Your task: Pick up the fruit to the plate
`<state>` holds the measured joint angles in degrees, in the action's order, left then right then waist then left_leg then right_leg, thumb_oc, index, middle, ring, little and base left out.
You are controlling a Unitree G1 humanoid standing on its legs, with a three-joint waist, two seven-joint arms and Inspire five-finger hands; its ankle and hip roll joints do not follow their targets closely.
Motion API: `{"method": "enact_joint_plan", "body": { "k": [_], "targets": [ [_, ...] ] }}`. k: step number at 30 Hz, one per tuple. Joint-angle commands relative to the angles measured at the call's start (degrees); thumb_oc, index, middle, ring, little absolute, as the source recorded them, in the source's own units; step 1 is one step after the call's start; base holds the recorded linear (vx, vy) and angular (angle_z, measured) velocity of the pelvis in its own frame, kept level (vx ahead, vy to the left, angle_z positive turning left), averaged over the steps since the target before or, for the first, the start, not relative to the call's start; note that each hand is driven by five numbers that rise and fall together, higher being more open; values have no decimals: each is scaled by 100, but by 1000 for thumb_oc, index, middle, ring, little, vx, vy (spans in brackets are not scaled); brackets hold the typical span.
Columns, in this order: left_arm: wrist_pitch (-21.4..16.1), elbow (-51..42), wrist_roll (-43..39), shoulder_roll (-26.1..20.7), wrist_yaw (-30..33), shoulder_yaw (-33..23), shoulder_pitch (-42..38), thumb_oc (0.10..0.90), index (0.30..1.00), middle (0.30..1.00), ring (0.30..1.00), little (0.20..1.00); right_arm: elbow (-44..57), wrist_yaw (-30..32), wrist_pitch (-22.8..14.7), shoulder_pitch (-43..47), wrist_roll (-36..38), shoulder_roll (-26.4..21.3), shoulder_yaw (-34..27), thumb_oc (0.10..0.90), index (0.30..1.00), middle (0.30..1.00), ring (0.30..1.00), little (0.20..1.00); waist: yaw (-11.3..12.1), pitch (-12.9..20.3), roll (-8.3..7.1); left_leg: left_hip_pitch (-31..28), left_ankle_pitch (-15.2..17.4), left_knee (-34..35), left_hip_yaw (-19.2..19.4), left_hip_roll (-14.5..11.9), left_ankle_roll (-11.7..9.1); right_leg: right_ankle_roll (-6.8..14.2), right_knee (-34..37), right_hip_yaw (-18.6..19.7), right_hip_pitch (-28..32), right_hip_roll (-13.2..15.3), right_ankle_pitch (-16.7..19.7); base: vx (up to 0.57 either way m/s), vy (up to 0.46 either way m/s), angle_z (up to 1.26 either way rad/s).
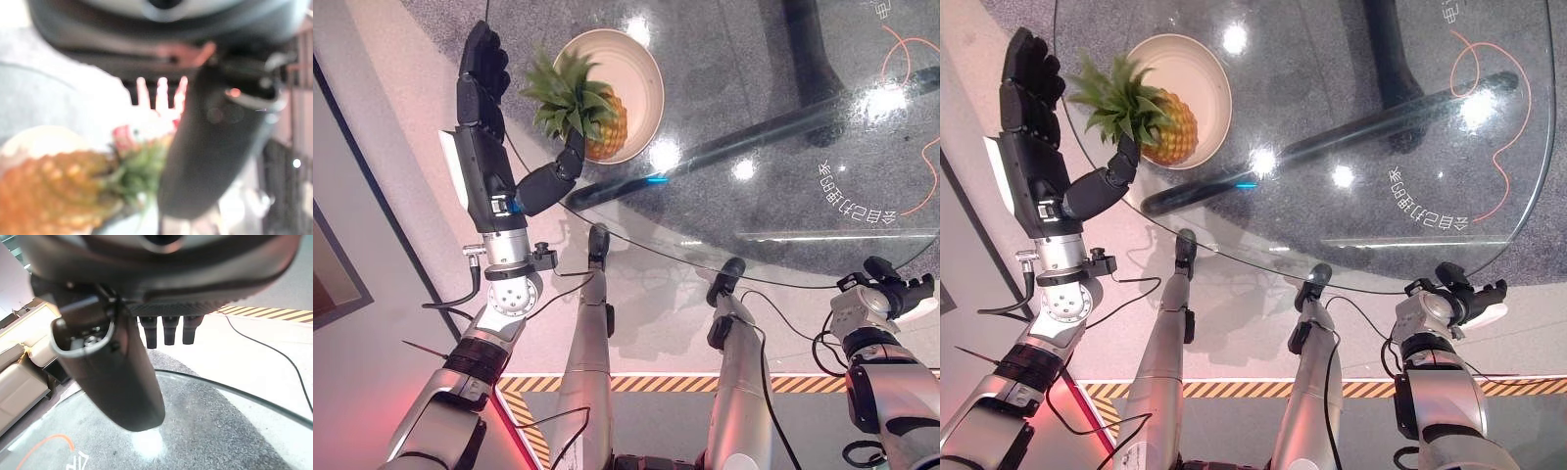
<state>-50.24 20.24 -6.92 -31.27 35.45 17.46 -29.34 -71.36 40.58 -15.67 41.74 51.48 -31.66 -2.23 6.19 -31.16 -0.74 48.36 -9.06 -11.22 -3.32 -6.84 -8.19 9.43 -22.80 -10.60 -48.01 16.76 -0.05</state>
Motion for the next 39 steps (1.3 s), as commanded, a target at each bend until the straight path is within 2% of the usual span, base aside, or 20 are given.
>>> {"method": "enact_joint_plan", "body": {
  "k": [1,14,31,37,39],
  "targets": [
    [-527,-873,84,-55,-88,-209,-230,800,900,900,900,900,-62,72,-332,-459,98,-483,-215,800,900,900,900,900,28,137,110,11,969,-788,-7,210,307,-29,534,-211,143,-130,397,0,0,0],
    [-286,-1046,207,-150,-20,-201,-206,800,900,900,900,900,-64,63,-305,-491,111,-499,-256,800,900,900,900,900,48,137,120,-23,956,-781,-12,222,317,-21,517,-232,185,-120,400,0,0,0],
    [-69,-829,625,-334,261,-152,127,800,900,900,900,900,-55,-12,-320,-643,129,-625,-297,800,900,900,900,900,72,137,234,-72,935,-765,17,241,300,-37,477,-218,206,-85,351,0,1,0],
    [-145,-1039,453,-393,230,-227,298,800,900,900,900,900,-30,-121,-290,-762,53,-591,-305,800,900,900,900,900,89,137,246,-185,923,-692,49,226,302,-46,510,-221,322,-105,330,-1,1,1],
    [-96,-1207,189,-394,343,-390,489,800,900,900,900,900,-8,-273,-334,-1008,15,-482,-344,800,900,900,900,900,114,137,239,-418,903,-585,77,213,301,-38,588,-228,542,-113,331,-2,-19,0]
  ]
}}
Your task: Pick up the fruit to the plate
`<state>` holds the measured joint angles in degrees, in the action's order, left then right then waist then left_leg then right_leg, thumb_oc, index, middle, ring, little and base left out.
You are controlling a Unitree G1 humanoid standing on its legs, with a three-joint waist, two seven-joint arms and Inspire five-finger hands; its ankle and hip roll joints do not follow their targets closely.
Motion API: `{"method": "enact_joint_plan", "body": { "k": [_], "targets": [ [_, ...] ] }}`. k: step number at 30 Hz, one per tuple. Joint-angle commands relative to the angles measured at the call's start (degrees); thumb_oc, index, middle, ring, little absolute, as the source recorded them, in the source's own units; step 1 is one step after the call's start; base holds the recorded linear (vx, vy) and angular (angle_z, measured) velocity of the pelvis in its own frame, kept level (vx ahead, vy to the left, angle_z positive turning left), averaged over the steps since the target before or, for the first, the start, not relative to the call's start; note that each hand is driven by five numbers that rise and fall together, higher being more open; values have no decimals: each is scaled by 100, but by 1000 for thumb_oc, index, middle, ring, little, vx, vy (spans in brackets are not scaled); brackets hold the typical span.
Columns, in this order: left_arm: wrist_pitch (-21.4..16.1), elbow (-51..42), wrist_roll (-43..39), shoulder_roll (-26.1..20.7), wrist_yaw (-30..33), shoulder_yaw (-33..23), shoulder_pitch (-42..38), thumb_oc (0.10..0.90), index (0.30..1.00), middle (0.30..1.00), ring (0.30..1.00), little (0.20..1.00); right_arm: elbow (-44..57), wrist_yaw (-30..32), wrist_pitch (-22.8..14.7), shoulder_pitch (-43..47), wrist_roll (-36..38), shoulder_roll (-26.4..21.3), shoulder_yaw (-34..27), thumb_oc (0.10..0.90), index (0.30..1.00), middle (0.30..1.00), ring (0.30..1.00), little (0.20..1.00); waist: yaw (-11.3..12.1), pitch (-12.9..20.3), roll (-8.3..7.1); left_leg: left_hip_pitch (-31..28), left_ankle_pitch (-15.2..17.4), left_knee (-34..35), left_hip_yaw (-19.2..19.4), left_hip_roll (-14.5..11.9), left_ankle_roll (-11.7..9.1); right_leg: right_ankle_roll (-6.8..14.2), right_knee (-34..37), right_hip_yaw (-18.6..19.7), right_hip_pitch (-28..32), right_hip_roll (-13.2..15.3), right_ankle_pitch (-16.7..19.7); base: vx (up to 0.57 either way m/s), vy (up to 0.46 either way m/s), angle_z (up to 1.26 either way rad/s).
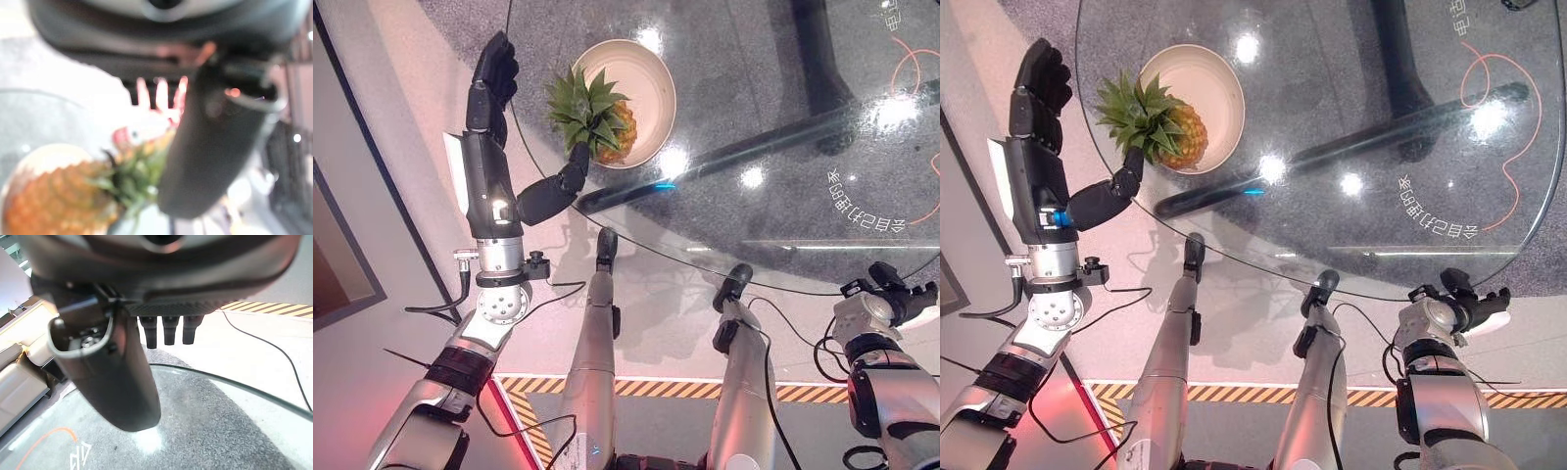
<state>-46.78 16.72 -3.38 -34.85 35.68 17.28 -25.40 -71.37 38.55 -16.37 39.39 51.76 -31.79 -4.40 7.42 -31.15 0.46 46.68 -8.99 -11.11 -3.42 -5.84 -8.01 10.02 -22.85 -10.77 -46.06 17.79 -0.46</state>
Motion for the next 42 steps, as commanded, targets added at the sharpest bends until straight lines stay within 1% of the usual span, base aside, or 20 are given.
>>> {"method": "enact_joint_plan", "body": {
  "k": [1,5,10,12,14,16,17,18,20,22,23,24,26,27,29,31,32,36,38,42],
  "targets": [
    [-407,-884,-202,-20,390,-457,157,800,900,900,900,900,-5,-95,-278,-833,-64,-422,-136,800,900,900,900,900,0,136,109,-366,877,-532,100,108,277,-84,647,-218,464,-217,381,-4,-37,1],
    [-139,-835,-516,87,423,-968,486,800,900,900,900,900,163,-194,-229,-1226,-396,-146,-210,800,900,900,900,900,24,136,53,-1177,730,-59,234,46,228,-20,1026,-252,1260,-186,442,1,6,-1],
    [331,-124,-1038,233,-84,-1554,870,800,900,900,900,900,552,-276,-148,-1919,-943,242,-338,800,900,900,900,900,-48,136,17,-2370,585,505,448,-32,166,50,1531,-204,2411,-118,573,32,81,-6],
    [649,341,-1395,305,-572,-1681,1099,800,900,900,900,900,626,-418,-72,-2259,-1165,342,-402,800,900,900,900,900,-96,343,16,-2777,519,763,555,-74,139,78,1776,-212,2829,-94,631,124,135,-6],
    [933,1001,-2184,494,-1273,-1800,1375,800,900,900,900,900,592,-755,15,-2582,-1440,436,-467,800,900,900,900,900,-148,644,21,-3168,427,1049,648,-113,117,87,2067,-225,3244,-96,718,168,137,-2],
    [1211,1600,-2557,696,-1705,-1927,1593,800,900,900,900,900,531,-1270,20,-2844,-1570,604,-468,800,900,900,900,900,-187,884,-5,-3424,395,1220,685,-131,109,94,2241,-228,3510,-114,747,143,72,-5],
    [1434,2072,-2667,850,-1950,-1979,1688,800,900,900,900,900,474,-1702,180,-2987,-1583,749,-433,800,900,900,900,900,-213,1026,-42,-3586,380,1291,704,-150,107,93,2328,-221,3675,-140,761,161,37,-7],
    [1468,2451,-2566,961,-2098,-1993,1759,800,900,900,900,900,408,-2034,271,-3106,-1598,862,-376,800,900,900,900,900,-239,1159,-77,-3681,374,1314,721,-162,106,88,2381,-228,3773,-145,776,179,36,-7],
    [1745,2994,-2069,1021,-2285,-1927,1857,800,900,900,900,900,238,-2568,572,-3274,-1671,937,-256,800,900,900,900,900,-278,1411,-126,-3885,369,1359,767,-196,104,80,2474,-246,3968,-171,801,156,39,-4],
    [2087,3410,-1807,1027,-2505,-1793,1903,800,900,900,900,900,76,-2896,847,-3365,-1757,907,-171,800,900,900,900,900,-313,1632,-150,-4067,368,1403,820,-239,94,77,2550,-268,4128,-180,821,132,39,-6],
    [2088,3412,-1808,1027,-2506,-1792,1903,800,900,900,900,900,74,-2900,847,-3367,-1756,905,-171,800,900,900,900,900,-312,1630,-148,-4076,367,1409,822,-241,93,76,2557,-269,4138,-183,823,205,71,-7],
    [2379,4019,-1734,1081,-2783,-1700,1966,800,900,900,900,900,-120,-3164,1178,-3449,-1903,885,-89,800,900,900,900,900,-363,1890,-153,-4296,361,1468,888,-303,79,69,2624,-265,4323,-206,827,203,76,-1],
    [2680,4514,-1619,1156,-3030,-1642,2009,800,900,900,900,900,-314,-3480,1484,-3514,-2154,906,-43,800,900,900,900,900,-400,2116,-140,-4525,378,1533,952,-343,68,64,2697,-275,4515,-220,821,243,92,-3],
    [2733,4695,-1553,1195,-3109,-1623,2034,800,900,900,900,900,-405,-3573,1679,-3548,-2228,931,7,800,900,900,900,900,-422,2218,-132,-4617,392,1560,974,-354,67,65,2711,-269,4587,-226,810,185,76,-4],
    [2870,4954,-1417,1238,-3272,-1557,2061,800,900,900,900,900,-565,-3625,1810,-3597,-2633,971,90,800,900,900,900,900,-457,2361,-120,-4768,427,1611,1010,-385,61,72,2728,-261,4715,-235,775,146,57,-4],
    [2858,5044,-1347,1253,-3357,-1503,2070,800,900,900,900,900,-634,-3660,1917,-3610,-2758,981,153,800,900,900,900,900,-476,2420,-116,-4839,457,1611,1018,-396,59,80,2744,-254,4791,-240,763,98,33,-2],
    [2949,5163,-1351,1271,-3587,-1459,2072,800,900,900,900,900,-728,-3791,2113,-3621,-2944,1001,180,800,900,900,900,900,-497,2486,-110,-4919,506,1611,1028,-404,61,87,2758,-250,4874,-250,738,72,26,1],
    [3233,5410,-939,1373,-4027,-1210,2121,800,900,900,900,900,-866,-3820,2184,-3623,-3286,1062,294,800,900,900,900,900,-522,2589,-98,-5048,574,1611,1030,-415,70,96,2771,-243,5003,-271,700,60,17,-3],
    [3632,5591,-733,1422,-4309,-1105,2148,800,900,900,900,900,-892,-3796,2245,-3601,-3385,1094,341,800,900,900,900,900,-532,2646,-93,-5097,607,1611,1042,-406,78,105,2785,-233,5043,-272,690,39,9,-1],
    [4378,5901,-534,1476,-4545,-1051,2169,800,900,900,900,900,-949,-3801,2368,-3535,-3580,1103,387,800,900,900,900,900,-563,2716,-80,-5162,655,1611,1108,-415,84,128,2785,-235,5064,-254,680,32,9,-6]
  ]
}}
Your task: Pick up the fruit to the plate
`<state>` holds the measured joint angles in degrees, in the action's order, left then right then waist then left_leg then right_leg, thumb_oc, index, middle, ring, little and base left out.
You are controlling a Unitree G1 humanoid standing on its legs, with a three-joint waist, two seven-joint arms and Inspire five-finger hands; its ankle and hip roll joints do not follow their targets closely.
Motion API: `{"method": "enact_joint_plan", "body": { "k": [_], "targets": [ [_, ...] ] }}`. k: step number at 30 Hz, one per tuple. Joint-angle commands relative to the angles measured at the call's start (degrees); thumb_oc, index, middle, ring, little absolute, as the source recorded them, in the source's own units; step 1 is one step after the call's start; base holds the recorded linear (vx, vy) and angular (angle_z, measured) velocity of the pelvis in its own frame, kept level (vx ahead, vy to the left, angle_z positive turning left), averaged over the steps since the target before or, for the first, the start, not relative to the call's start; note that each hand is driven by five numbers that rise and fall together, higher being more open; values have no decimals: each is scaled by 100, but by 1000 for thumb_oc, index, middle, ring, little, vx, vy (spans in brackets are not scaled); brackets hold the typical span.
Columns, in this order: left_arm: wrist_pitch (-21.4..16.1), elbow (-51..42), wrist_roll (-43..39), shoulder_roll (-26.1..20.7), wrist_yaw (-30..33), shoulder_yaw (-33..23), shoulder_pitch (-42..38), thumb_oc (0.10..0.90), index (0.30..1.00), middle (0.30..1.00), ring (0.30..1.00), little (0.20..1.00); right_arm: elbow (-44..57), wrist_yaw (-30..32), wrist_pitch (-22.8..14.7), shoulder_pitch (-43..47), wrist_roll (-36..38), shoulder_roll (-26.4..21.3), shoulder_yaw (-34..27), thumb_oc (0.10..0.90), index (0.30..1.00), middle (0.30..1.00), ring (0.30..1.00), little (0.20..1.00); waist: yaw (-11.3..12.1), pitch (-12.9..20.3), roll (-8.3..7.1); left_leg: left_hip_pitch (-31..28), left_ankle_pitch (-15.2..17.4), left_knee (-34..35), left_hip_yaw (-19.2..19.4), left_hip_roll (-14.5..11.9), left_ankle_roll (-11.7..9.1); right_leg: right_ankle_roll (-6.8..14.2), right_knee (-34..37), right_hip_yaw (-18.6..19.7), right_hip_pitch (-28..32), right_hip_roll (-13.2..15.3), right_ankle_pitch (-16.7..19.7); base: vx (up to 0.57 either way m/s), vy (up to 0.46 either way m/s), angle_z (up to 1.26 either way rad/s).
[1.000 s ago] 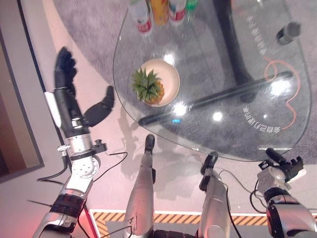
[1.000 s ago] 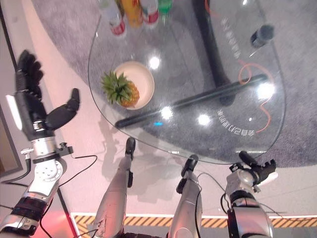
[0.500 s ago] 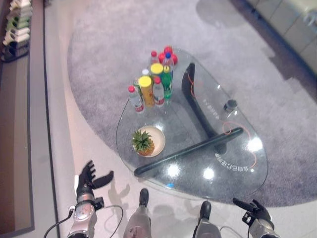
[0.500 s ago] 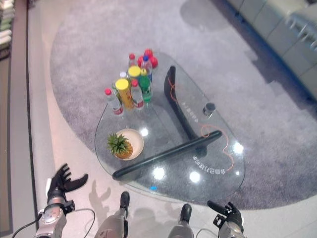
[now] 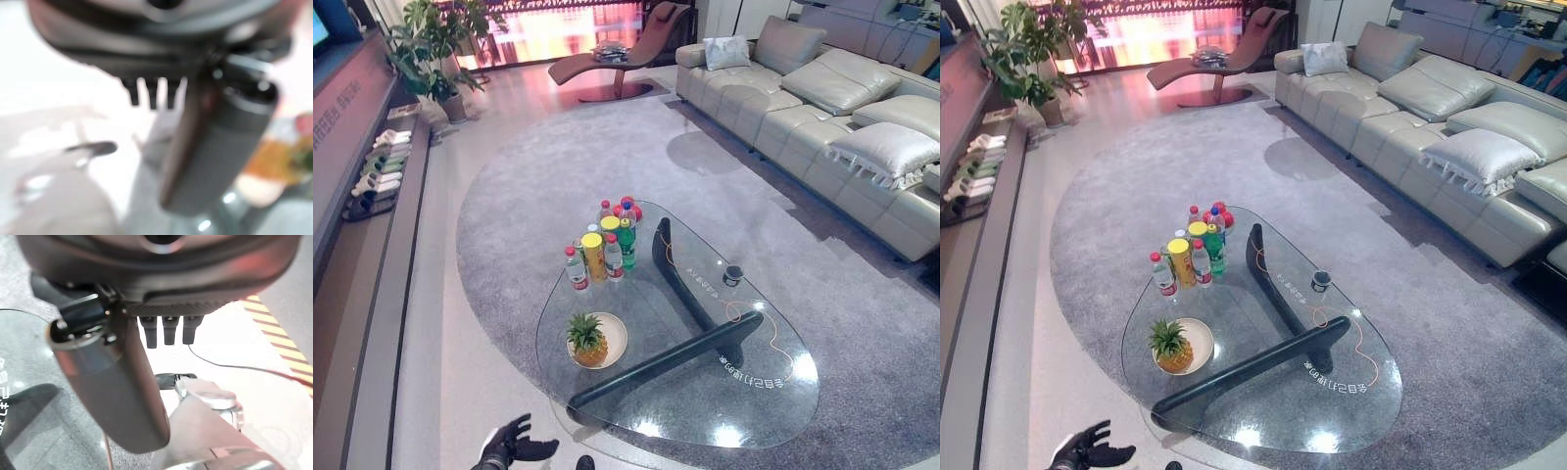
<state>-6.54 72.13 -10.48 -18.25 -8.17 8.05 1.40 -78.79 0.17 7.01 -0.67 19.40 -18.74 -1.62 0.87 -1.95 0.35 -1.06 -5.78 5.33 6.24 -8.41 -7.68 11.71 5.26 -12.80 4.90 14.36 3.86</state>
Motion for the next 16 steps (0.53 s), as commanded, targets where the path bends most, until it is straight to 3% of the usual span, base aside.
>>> {"method": "enact_joint_plan", "body": {
  "k": [1,3,7,16],
  "targets": [
    [361,378,189,-183,-165,-131,-512,800,900,900,900,900,-215,33,32,471,-354,-200,114,800,900,900,900,900,88,-199,-67,-393,339,-33,146,-159,52,-41,-26,-30,-30,89,245,38,10,-11],
    [643,529,300,-154,-346,-108,-532,800,900,900,900,900,-278,0,132,483,-506,-171,151,800,900,900,900,900,49,-145,-57,-424,365,-33,174,-166,58,-43,-26,-6,-12,84,229,43,13,-12],
    [837,632,288,-141,-377,-89,-586,800,900,900,900,900,-329,-7,113,517,-648,-143,249,800,900,900,900,900,18,-113,-42,-479,391,-33,166,-176,67,-64,-26,45,31,67,199,37,5,-1],
    [844,655,301,-149,-517,-81,-570,800,900,900,900,900,-366,-63,140,520,-722,-139,337,800,900,900,900,900,10,-44,-20,-509,395,-33,157,-217,54,-70,-26,85,54,62,179,17,-5,0]
  ]
}}
